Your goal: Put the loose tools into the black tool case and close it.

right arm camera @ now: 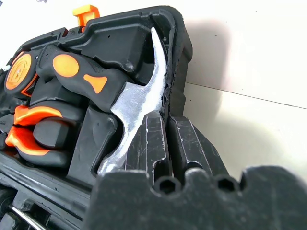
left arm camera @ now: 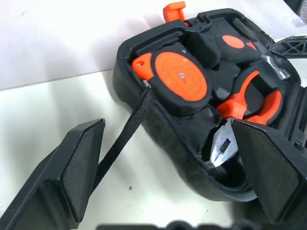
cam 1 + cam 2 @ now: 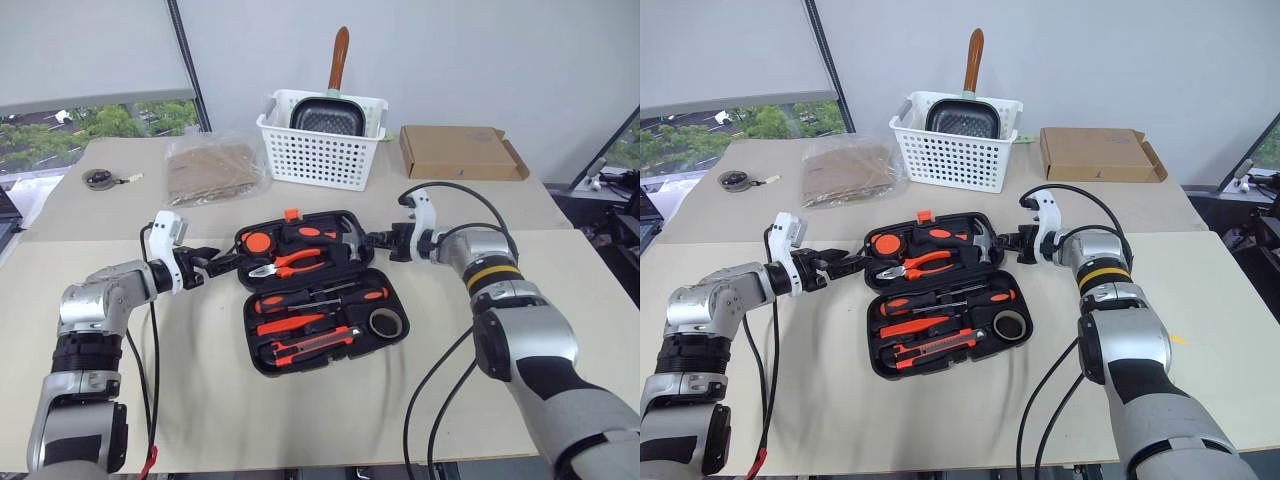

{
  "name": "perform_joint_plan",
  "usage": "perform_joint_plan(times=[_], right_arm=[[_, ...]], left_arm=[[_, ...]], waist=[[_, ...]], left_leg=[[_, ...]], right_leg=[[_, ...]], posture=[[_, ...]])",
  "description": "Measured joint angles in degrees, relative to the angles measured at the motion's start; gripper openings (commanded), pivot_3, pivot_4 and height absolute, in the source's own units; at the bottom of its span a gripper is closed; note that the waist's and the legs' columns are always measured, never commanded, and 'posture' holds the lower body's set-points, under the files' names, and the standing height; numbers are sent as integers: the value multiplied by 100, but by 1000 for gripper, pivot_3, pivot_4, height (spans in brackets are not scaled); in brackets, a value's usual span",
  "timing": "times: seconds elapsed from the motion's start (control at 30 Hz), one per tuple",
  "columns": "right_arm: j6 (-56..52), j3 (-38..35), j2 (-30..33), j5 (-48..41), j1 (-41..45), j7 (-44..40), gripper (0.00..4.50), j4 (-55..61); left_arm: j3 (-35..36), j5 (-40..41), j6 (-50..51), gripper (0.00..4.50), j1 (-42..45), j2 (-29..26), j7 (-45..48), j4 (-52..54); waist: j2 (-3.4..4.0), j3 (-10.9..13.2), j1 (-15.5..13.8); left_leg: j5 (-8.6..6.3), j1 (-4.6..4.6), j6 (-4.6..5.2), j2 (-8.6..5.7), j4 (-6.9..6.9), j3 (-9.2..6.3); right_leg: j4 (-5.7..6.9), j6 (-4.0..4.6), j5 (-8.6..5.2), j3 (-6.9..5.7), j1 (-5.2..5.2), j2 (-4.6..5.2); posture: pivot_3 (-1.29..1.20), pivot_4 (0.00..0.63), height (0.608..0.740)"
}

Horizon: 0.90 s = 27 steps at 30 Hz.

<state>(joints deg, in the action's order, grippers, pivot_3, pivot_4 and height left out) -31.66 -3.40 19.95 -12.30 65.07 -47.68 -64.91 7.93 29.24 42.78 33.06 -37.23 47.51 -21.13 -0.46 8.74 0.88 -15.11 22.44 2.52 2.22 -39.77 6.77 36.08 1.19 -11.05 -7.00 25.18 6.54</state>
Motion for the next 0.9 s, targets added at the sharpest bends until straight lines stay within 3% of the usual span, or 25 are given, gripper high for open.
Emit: perform_joint_plan(times=[0.17, 0.27, 0.6, 0.9], right_arm=[[0, -38, -7, -6, 0, 23, 113, -11], [0, -57, -8, -5, 0, 42, 0, -15], [2, -89, -20, -3, -2, 79, 0, -15], [4, -226, 23, -26, -71, 87, 0, 51]], left_arm=[[128, 38, 434, 4500, 139, 153, -272, -276], [269, 69, 777, 3794, 279, 214, -418, -448], [453, 235, 999, 137, 455, 404, -438, -573], [266, 5, 816, 62, 665, 403, -224, -748]], waist=[[0, 0, 4], [0, 0, 1], [0, 0, 4], [0, 0, -12]], left_leg=[[0, 2, 0, 0, 0, 0], [0, 3, 1, -3, 0, -1], [0, 1, 0, -3, 0, -1], [4, 0, -6, -6, -2, -4]], right_leg=[[2, -2, 2, -1, 0, -1], [2, -4, 2, -1, -1, 0], [2, -6, 4, -1, -2, 1], [1, -6, 5, -1, -1, 4]], posture=[[0, 150, 700], [0, 150, 700], [0, 150, 700], [0, 150, 700]])
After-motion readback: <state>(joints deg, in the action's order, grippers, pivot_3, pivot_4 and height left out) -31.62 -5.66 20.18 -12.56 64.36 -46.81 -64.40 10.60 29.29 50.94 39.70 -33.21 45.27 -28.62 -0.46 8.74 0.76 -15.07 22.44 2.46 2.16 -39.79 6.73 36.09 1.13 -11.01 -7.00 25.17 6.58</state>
